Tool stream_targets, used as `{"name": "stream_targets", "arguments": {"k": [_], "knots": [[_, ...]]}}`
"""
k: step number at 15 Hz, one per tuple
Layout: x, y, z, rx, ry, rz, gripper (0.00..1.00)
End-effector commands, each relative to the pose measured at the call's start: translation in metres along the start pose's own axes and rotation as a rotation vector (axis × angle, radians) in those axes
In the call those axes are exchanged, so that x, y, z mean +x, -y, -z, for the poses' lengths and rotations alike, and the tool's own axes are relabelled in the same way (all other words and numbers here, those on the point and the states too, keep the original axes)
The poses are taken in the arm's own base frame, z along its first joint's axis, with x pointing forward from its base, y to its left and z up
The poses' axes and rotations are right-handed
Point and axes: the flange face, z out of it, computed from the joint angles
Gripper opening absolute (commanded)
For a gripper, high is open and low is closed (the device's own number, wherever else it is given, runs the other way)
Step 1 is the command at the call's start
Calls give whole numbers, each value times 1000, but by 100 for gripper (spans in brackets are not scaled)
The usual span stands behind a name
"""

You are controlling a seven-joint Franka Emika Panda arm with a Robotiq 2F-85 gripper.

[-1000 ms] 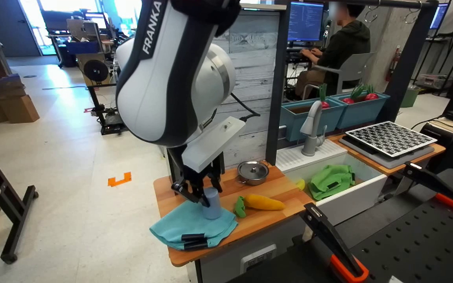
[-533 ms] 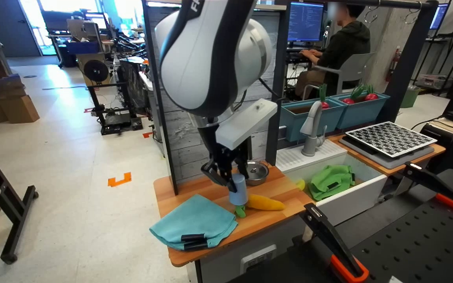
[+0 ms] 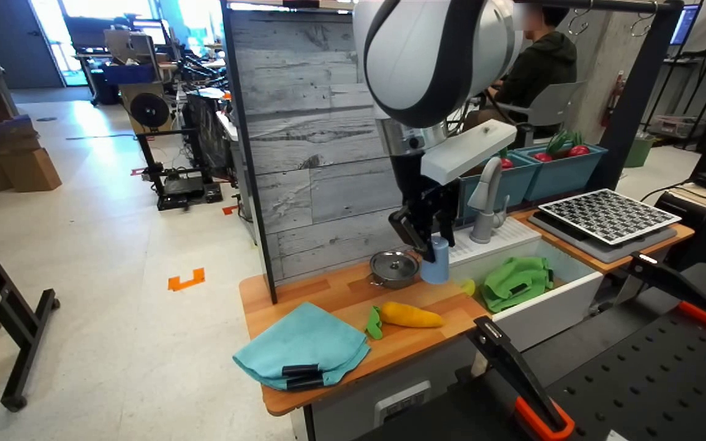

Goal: Pick up the light blue cup from the countertop and move it to the right.

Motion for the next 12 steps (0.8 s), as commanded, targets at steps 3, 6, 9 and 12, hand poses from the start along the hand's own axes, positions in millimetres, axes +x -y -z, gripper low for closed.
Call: {"name": "stream_targets", "arguments": {"k": [3, 6, 9, 12], "knots": [[-1, -28, -10, 38, -23, -68, 21], [4, -28, -21, 51, -3, -87, 21], [9, -28, -36, 71, 17, -117, 21], [17, -28, -53, 97, 39, -145, 21]]}}
